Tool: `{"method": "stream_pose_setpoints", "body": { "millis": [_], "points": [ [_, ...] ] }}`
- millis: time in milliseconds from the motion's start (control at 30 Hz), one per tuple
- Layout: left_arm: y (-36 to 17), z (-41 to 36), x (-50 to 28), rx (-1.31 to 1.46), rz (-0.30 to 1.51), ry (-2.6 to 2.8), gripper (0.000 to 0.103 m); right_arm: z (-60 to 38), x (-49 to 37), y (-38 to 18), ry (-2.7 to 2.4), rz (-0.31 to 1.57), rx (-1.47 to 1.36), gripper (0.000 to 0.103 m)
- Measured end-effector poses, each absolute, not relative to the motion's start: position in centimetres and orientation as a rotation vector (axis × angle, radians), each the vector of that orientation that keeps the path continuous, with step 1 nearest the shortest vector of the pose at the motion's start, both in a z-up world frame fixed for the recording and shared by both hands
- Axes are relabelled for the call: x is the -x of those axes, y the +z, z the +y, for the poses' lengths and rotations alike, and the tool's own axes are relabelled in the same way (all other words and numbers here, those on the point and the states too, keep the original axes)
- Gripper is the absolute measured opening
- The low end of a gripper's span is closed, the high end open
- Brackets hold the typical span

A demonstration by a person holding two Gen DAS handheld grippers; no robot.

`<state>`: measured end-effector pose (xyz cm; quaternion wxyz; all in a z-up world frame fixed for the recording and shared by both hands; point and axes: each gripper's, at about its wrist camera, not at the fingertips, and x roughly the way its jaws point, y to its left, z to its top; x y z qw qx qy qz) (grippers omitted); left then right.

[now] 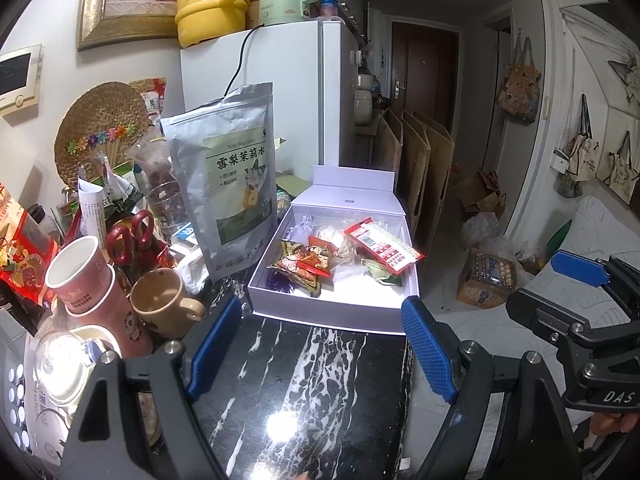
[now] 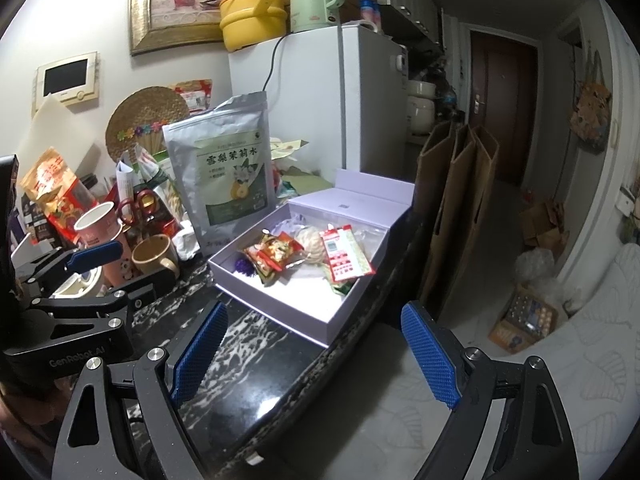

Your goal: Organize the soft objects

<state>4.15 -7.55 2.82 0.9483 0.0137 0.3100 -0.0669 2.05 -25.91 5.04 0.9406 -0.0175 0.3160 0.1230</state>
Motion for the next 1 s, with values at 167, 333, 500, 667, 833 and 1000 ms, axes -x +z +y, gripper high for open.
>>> {"method": "stream_pose_setpoints", "body": {
  "millis": [167, 333, 500, 667, 833, 1000],
  "points": [
    [2.92, -7.44, -4.10, -0.023, 0.633, -0.133, 0.082, -25.92, -2.20, 4.92, 0.243, 0.648, 0.034, 0.090],
    [2.85, -7.38, -4.06, -0.029, 0.633, -0.120, 0.082, -25.96, -2.22, 4.87, 0.241, 0.646, 0.038, 0.090],
    [2.78, -7.34, -4.18, -0.032, 0.638, -0.119, 0.082, -25.99, -2.20, 4.83, 0.235, 0.645, 0.038, 0.090],
    [2.69, -7.33, -4.17, -0.032, 0.642, -0.120, 0.082, -26.08, -2.26, 4.76, 0.231, 0.645, 0.037, 0.090],
    [2.64, -7.48, -4.11, -0.048, 0.642, -0.107, 0.082, -25.96, -2.24, 4.80, 0.229, 0.650, 0.040, 0.090],
    [2.64, -7.47, -4.04, -0.044, 0.641, -0.112, 0.082, -25.91, -2.19, 4.78, 0.225, 0.652, 0.041, 0.090]
  ]
}}
